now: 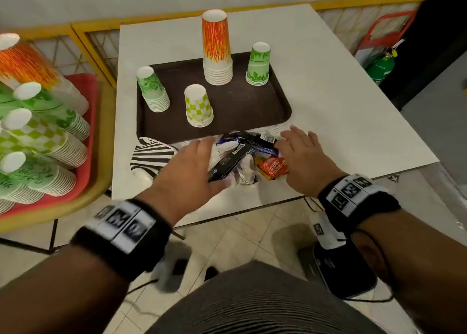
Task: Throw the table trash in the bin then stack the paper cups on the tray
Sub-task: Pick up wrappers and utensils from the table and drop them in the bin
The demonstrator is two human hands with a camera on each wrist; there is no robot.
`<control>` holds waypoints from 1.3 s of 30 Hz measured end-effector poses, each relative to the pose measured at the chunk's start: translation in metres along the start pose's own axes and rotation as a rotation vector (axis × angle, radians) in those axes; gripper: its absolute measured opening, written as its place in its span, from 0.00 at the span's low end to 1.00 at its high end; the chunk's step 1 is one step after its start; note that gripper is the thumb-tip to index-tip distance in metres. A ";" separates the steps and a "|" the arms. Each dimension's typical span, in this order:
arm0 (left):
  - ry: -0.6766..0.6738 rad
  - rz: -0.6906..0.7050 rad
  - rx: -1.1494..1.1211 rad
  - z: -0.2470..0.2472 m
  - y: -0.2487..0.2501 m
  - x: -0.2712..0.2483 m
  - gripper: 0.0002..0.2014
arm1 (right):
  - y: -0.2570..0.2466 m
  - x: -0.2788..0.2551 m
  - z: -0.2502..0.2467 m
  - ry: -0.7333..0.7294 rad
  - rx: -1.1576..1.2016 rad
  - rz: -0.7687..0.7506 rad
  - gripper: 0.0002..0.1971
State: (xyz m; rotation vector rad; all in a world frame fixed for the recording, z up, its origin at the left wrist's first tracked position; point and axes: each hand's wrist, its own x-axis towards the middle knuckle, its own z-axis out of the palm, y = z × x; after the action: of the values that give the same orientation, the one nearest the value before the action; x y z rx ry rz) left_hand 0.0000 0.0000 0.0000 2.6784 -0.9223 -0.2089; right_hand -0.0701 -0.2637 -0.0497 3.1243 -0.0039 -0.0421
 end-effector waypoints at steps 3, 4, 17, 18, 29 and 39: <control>-0.057 -0.041 0.088 0.022 0.015 0.026 0.53 | -0.001 0.004 0.006 -0.084 0.009 0.058 0.39; -0.108 -0.058 0.124 0.027 0.021 0.030 0.55 | -0.004 0.003 0.006 -0.078 0.013 0.067 0.41; -0.101 -0.077 0.278 0.065 0.016 0.038 0.51 | -0.008 0.030 0.015 -0.081 -0.085 -0.158 0.47; -0.097 -0.072 0.255 0.066 0.015 0.038 0.50 | -0.008 0.031 0.017 -0.070 -0.082 -0.164 0.43; 0.003 -0.082 0.043 0.075 0.009 0.035 0.28 | -0.009 0.028 0.035 0.138 0.056 -0.065 0.19; -0.002 -0.164 -0.072 0.065 0.006 0.047 0.12 | -0.008 0.023 0.034 0.319 0.203 0.005 0.17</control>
State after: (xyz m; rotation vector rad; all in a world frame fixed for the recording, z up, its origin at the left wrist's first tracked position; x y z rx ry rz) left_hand 0.0182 -0.0483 -0.0616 2.6874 -0.6821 -0.2749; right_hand -0.0484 -0.2561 -0.0847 3.2904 -0.0117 0.4852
